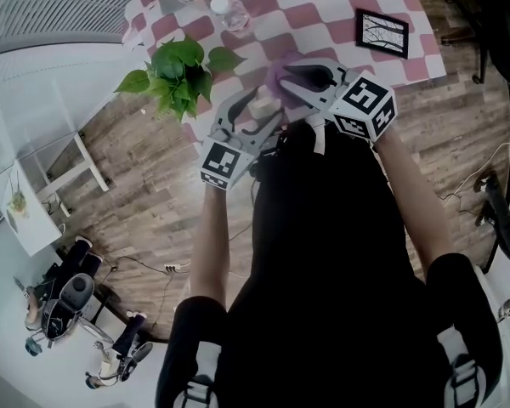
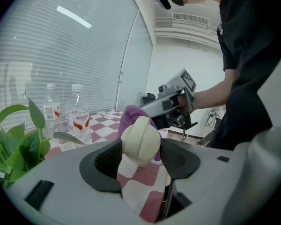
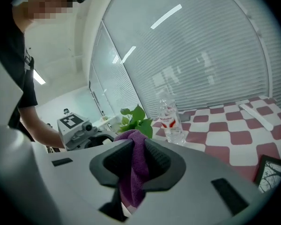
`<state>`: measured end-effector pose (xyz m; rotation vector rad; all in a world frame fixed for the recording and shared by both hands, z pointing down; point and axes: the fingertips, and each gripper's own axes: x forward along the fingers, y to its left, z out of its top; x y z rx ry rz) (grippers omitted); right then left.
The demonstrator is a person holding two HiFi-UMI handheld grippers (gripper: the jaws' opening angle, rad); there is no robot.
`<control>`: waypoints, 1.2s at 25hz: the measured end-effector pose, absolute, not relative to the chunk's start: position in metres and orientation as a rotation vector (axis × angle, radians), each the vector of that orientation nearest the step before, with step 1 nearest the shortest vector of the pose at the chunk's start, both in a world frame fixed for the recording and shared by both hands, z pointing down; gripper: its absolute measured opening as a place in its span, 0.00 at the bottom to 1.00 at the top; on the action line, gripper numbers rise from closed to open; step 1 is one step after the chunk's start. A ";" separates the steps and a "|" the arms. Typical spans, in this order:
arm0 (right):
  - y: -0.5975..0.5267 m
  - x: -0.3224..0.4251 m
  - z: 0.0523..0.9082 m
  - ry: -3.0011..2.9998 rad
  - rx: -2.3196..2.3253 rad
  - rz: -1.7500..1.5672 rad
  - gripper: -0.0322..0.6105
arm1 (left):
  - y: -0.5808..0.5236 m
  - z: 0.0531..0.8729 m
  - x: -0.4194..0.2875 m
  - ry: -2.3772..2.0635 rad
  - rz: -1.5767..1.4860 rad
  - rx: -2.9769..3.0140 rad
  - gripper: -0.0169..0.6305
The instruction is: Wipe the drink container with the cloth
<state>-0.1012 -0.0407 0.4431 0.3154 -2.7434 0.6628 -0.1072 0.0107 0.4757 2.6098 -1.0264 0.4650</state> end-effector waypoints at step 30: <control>-0.062 -0.069 0.530 -2.480 0.446 0.807 0.17 | 0.032 0.475 -0.082 -0.979 0.742 2.779 0.45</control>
